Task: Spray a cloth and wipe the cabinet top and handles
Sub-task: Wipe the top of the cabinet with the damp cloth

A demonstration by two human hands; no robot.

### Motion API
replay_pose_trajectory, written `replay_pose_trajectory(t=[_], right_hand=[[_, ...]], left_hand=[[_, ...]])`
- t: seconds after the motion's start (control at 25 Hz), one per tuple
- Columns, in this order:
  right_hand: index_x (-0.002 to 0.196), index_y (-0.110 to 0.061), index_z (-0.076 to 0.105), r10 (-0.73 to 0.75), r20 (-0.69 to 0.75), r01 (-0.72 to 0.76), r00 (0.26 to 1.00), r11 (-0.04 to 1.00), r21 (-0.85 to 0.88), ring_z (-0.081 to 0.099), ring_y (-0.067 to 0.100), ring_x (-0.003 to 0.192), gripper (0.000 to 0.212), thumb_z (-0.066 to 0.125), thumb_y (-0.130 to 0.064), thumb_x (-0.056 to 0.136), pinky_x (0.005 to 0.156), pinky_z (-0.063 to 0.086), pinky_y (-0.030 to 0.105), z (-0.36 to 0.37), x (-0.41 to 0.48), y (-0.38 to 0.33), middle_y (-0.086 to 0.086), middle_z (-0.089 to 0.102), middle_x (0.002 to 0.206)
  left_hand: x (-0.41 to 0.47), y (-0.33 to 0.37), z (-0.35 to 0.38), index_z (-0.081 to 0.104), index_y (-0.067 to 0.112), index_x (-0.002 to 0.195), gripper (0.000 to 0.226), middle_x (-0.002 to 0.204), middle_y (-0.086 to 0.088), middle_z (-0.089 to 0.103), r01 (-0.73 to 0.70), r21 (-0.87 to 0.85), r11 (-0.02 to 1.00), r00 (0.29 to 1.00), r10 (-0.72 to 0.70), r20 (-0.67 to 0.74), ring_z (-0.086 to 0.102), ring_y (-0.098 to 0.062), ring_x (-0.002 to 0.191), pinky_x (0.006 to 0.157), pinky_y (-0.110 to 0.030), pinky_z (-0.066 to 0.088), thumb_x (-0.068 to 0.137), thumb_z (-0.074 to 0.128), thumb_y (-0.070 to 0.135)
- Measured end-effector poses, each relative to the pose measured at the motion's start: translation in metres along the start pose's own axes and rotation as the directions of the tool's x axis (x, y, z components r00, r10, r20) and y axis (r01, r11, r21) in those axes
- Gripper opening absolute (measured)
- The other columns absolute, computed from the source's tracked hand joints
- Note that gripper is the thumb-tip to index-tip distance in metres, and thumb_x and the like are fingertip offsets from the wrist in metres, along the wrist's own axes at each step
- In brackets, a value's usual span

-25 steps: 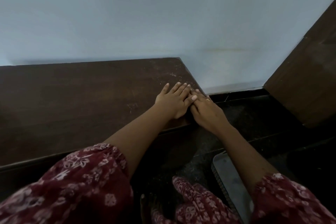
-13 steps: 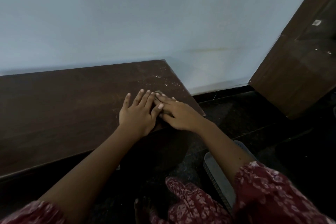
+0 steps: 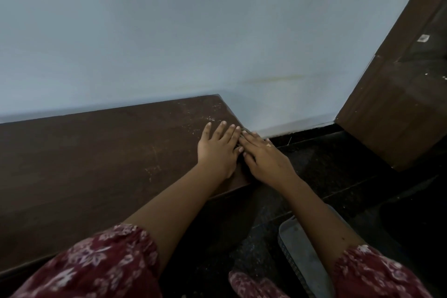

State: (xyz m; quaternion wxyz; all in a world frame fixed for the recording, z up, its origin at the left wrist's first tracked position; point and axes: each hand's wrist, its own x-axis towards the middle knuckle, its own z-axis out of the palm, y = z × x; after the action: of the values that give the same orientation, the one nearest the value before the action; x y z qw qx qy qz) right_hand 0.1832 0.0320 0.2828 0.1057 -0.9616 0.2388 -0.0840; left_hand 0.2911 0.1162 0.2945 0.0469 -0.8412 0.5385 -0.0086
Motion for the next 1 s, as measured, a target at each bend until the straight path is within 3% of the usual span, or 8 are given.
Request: replay_pose_trajectory(t=[0.28,0.48,0.64,0.84,1.0], right_hand=[[0.145,-0.016,0.021,0.051,0.047,-0.054,0.998,0.995,0.078,0.012,0.020,0.145,0.049,0.030,-0.022,0.098,0.116,0.012,0.043,0.008,0.071,-0.026,0.005,0.017,0.157],[0.144,-0.013,0.024,-0.062,0.063,0.056,0.996,0.995,0.087,0.011,0.020,0.145,0.049,0.030,-0.021,0.096,0.117,0.010,0.044,0.027,0.105,-0.082,0.007,0.018,0.156],[0.144,-0.012,0.024,-0.158,0.063,0.151,0.985,0.983,0.100,0.010,0.020,0.145,0.049,0.030,-0.021,0.096,0.117,0.008,0.042,0.034,0.099,-0.118,0.008,0.017,0.157],[0.144,-0.013,0.021,-0.252,0.031,0.250,0.967,0.967,0.049,0.012,0.018,0.145,0.051,0.032,-0.024,0.096,0.117,0.013,0.038,0.029,0.053,-0.088,0.006,0.018,0.157],[0.146,-0.015,0.014,-0.081,0.018,0.081,0.997,0.997,0.007,0.007,0.016,0.145,0.053,0.028,-0.025,0.097,0.118,0.008,0.038,0.020,0.045,-0.052,0.003,0.012,0.158]], left_hand=[[0.037,-0.047,-0.005,-0.009,0.020,0.148,0.053,0.159,0.006,-0.010,0.086,0.096,0.992,0.996,-0.089,0.029,-0.015,-0.016,0.145,0.116,-0.049,-0.011,0.100,0.007,0.036],[0.020,-0.107,0.000,-0.009,0.018,0.148,0.054,0.159,0.005,-0.012,0.203,0.145,0.969,0.971,-0.217,0.096,-0.018,-0.015,0.145,0.116,-0.048,-0.010,0.099,0.006,0.034],[-0.011,-0.132,0.000,-0.010,0.016,0.148,0.055,0.159,0.004,-0.014,0.291,0.087,0.953,0.938,-0.302,0.170,-0.020,-0.014,0.144,0.118,-0.046,-0.008,0.099,0.006,0.036],[-0.024,-0.106,-0.003,-0.010,0.016,0.148,0.055,0.158,0.004,-0.016,0.191,0.000,0.982,0.966,-0.188,0.176,-0.020,-0.014,0.144,0.117,-0.045,-0.008,0.099,0.008,0.035],[0.006,-0.067,-0.006,-0.009,0.017,0.148,0.054,0.158,0.005,-0.016,0.051,-0.118,0.992,0.991,-0.036,0.130,-0.019,-0.016,0.144,0.117,-0.046,-0.007,0.100,0.010,0.031]])
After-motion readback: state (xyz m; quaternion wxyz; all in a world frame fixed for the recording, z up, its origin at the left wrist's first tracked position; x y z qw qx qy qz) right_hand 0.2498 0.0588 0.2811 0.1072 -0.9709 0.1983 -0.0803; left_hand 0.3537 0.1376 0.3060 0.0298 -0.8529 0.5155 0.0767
